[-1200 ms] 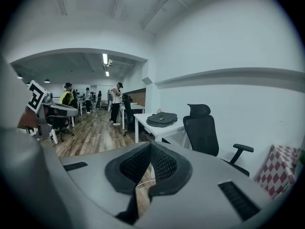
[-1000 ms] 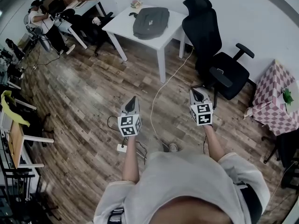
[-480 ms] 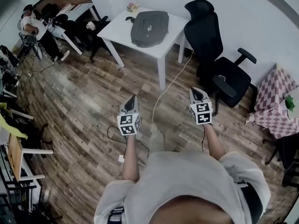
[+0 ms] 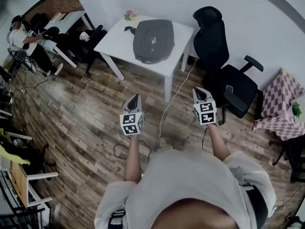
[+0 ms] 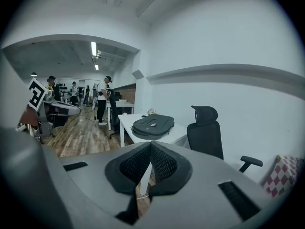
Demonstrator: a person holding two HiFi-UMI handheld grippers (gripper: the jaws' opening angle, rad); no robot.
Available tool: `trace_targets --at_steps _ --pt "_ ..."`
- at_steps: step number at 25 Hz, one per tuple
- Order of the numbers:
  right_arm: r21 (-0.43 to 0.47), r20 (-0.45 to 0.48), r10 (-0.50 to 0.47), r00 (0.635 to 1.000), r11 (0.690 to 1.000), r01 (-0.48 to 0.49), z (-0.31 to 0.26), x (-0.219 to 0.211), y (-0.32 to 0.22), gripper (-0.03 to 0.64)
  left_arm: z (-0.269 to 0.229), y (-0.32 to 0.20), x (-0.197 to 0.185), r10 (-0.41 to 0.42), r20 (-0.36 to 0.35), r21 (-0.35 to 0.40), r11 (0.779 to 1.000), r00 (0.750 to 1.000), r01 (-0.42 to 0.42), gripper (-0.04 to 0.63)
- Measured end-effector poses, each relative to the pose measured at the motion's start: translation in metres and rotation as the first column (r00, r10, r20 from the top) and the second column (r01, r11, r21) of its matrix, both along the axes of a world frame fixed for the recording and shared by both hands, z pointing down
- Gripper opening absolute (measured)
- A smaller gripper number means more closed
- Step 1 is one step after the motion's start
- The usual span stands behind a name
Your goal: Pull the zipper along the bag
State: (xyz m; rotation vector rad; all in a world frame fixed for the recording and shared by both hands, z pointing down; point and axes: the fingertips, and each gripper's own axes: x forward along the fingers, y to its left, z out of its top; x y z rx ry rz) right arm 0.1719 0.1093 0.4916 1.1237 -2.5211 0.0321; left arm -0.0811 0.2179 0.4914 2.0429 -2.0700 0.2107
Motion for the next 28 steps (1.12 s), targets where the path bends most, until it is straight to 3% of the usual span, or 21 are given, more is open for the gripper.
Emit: trace_targets --at_steps 8,14,28 --pt "-0.009 -0.023 0.054 0.998 0.998 -0.054 0.008 -0.049 -0.040 0.014 0.014 -0.062 -0.049 0.089 -0.011 -0.020 0.996 0.996 -0.089 0.026" --pt "-0.026 -0.039 0.078 0.996 0.997 -0.079 0.017 -0.056 -0.050 0.014 0.022 -0.085 -0.059 0.127 -0.019 -0.032 0.991 0.992 -0.128 0.026" --pt "-0.024 -0.003 0.064 0.998 0.998 -0.064 0.031 -0.087 -0.130 0.014 0.033 -0.156 -0.082 0.128 0.006 -0.052 0.990 0.992 -0.127 0.026"
